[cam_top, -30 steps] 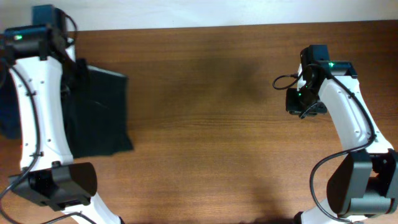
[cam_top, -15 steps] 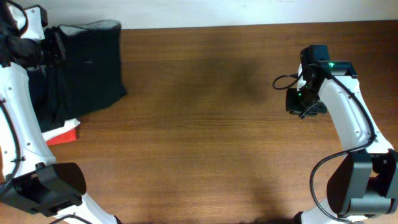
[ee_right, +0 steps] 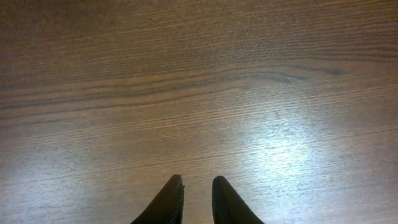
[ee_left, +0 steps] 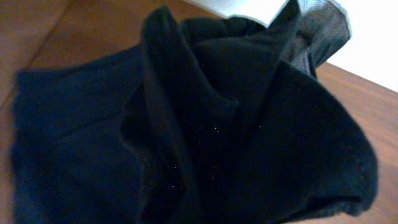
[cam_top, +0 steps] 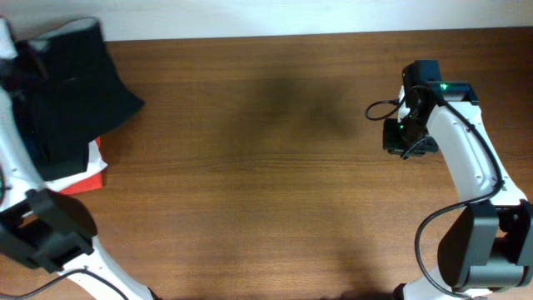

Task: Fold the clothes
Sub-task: 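Carry the folded garment left with the left gripper onto the clothes stack, then release the garment on the stack and open the left gripper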

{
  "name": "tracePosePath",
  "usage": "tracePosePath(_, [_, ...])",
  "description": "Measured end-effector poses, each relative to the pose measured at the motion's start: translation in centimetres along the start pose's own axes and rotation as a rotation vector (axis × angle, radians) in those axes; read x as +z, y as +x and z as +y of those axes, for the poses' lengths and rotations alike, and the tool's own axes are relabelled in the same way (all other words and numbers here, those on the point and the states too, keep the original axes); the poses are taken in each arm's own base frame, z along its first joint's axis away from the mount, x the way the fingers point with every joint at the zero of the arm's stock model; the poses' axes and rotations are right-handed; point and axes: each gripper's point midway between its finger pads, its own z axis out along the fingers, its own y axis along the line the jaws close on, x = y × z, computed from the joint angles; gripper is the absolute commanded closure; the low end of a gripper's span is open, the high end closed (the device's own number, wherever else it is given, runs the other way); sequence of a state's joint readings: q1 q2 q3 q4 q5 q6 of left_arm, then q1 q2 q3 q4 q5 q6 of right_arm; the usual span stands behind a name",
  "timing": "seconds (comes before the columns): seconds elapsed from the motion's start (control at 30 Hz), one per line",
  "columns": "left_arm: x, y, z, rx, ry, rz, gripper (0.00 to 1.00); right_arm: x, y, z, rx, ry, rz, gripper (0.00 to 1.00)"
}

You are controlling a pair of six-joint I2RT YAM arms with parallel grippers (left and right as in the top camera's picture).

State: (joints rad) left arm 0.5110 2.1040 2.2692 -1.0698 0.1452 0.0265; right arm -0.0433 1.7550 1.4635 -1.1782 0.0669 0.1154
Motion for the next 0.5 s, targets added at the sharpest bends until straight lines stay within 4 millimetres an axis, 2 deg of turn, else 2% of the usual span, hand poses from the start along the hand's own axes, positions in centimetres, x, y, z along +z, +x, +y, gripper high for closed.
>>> tracePosePath(0.1, [-0.8, 1.5, 6.0, -0.144, -0.069, 0.041, 1.0, 0.0, 0.0, 0.0, 0.001, 0.0, 0.0, 0.8])
tracePosePath(0.17, [-0.4, 2.8, 8.3, -0.196, -0.095, 0.08, 0.98, 0.0, 0.0, 0.0, 0.0, 0.0, 0.001, 0.8])
tracePosePath(0.2, [0.2, 3.5, 8.7, -0.208, -0.097, 0.106, 0.77, 0.0, 0.1, 0.0, 0.0, 0.0, 0.004, 0.8])
tracePosePath(0.23, [0.7, 3.9, 8.9, -0.215, -0.097, 0.124, 0.49, 0.0, 0.1, 0.0, 0.0, 0.001, 0.004, 0.79])
tracePosePath(0.27, [1.5, 4.7, 9.1, -0.23, -0.099, 0.153, 0.31, 0.0, 0.1, 0.0, 0.0, 0.001, 0.004, 0.79])
tracePosePath(0.3, [1.9, 5.2, 9.3, -0.234, -0.101, 0.174, 0.23, 0.0, 0.1, 0.0, 0.0, 0.0, 0.004, 0.79])
tracePosePath(0.5, [2.3, 6.0, 9.9, -0.257, -0.113, 0.202, 0.18, 0.0, 0.1, 0.0, 0.0, 0.0, 0.004, 0.79])
